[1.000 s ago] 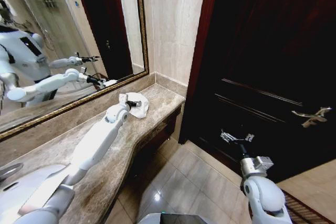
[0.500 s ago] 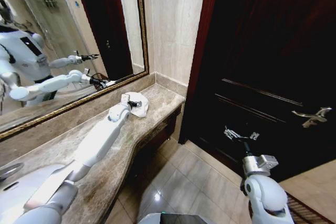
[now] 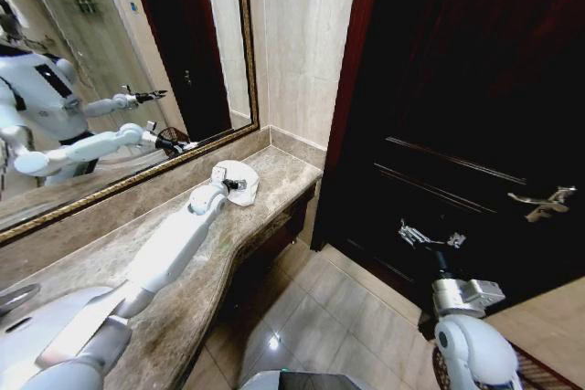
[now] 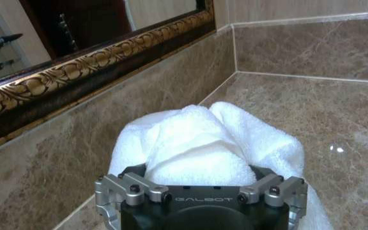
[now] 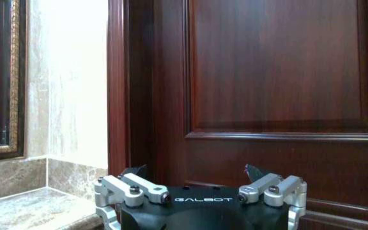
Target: Discard the used towel into the hamper.
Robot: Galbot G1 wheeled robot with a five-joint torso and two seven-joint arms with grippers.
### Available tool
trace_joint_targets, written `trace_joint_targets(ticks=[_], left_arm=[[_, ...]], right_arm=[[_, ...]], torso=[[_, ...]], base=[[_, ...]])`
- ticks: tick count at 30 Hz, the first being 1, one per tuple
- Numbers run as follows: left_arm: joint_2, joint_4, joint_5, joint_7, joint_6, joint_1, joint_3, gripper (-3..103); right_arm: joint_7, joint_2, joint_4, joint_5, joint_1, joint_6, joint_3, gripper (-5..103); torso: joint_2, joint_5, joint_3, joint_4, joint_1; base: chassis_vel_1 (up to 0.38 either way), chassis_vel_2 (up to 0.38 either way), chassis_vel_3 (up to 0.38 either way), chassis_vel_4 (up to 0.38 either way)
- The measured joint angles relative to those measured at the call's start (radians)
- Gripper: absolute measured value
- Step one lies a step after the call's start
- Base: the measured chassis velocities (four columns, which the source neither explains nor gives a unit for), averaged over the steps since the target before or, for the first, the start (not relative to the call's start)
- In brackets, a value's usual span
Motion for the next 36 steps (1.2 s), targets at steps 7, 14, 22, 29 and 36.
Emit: trace_joint_targets(ticks=[7, 14, 22, 29, 36], left_arm=[[-0.001, 0.028, -0.013, 0.002, -0.012, -0.001, -0.003, 93], [-0.017, 0.062, -0.008, 0.002, -0.032, 0.008, -0.017, 66], [-0.022, 0.048, 0.011, 0.001, -0.049, 0.037, -0.046, 41], [-0.011, 0.039, 0.010, 0.005, -0.056, 0.053, -0.070, 20], [0.007, 0.002, 0.015, 0.010, -0.110, 0.087, -0.086, 16]], right_arm=[[0.002, -0.006, 0.006, 0.010, 0.006, -0.010, -0.003, 100], [0.013, -0.013, 0.013, 0.010, -0.003, -0.010, 0.004, 100], [0.034, -0.026, 0.015, 0.021, 0.004, -0.024, 0.003, 100], [0.034, -0.021, 0.020, 0.020, 0.000, -0.026, -0.004, 100], [0.035, -0.017, 0.033, 0.020, -0.006, -0.026, -0.005, 100]], torso=[[0.000, 0.0002, 0.000, 0.0000, 0.000], [0.000, 0.0002, 0.000, -0.0003, 0.000], [0.000, 0.0001, 0.000, 0.0000, 0.000], [0.000, 0.0000, 0.000, 0.0001, 0.000], [0.000, -0.0001, 0.000, -0.0001, 0.000]], base=[[0.000, 0.000, 0.000, 0.000], [0.000, 0.000, 0.000, 0.000], [0.000, 0.000, 0.000, 0.000], [0.000, 0.000, 0.000, 0.000], [0.000, 0.000, 0.000, 0.000]])
